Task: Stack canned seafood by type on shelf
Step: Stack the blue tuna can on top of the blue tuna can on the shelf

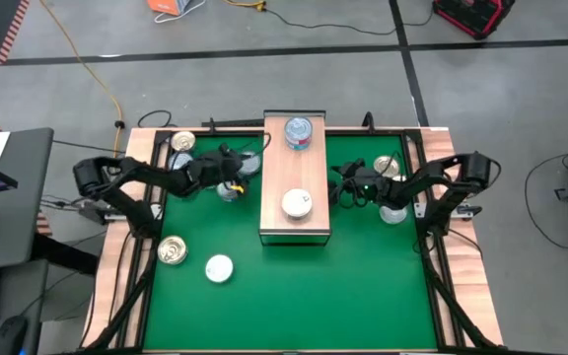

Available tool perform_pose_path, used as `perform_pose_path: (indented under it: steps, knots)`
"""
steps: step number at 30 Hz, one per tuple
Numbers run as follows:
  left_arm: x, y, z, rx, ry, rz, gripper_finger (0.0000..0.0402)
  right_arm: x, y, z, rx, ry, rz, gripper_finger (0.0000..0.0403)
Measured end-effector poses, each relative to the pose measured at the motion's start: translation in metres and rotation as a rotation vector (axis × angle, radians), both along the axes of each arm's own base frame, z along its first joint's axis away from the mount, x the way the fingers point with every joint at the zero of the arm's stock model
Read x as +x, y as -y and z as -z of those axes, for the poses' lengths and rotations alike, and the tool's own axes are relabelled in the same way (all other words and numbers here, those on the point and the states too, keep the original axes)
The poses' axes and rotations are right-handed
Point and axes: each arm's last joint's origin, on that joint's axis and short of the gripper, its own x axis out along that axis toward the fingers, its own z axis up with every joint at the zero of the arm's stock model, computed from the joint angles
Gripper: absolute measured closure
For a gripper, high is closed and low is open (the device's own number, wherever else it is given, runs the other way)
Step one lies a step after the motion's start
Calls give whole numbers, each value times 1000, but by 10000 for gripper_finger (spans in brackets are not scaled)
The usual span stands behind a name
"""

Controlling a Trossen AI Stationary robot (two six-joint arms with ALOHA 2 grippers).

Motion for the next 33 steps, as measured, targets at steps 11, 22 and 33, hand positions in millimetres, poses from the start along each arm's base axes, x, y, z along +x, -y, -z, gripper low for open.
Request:
perform_pose_path:
  steps: [11,22,33]
  knots:
    - [28,-32,12,18,-56,50,114,0,-14,-12,-19,47,-57,118]
    - [37,-43,11,89,-84,-74,114,0,-17,-9,-5,22,-63,118]
    - [47,-45,1,82,-58,15,114,1,-16,-13,-7,63,-60,118]
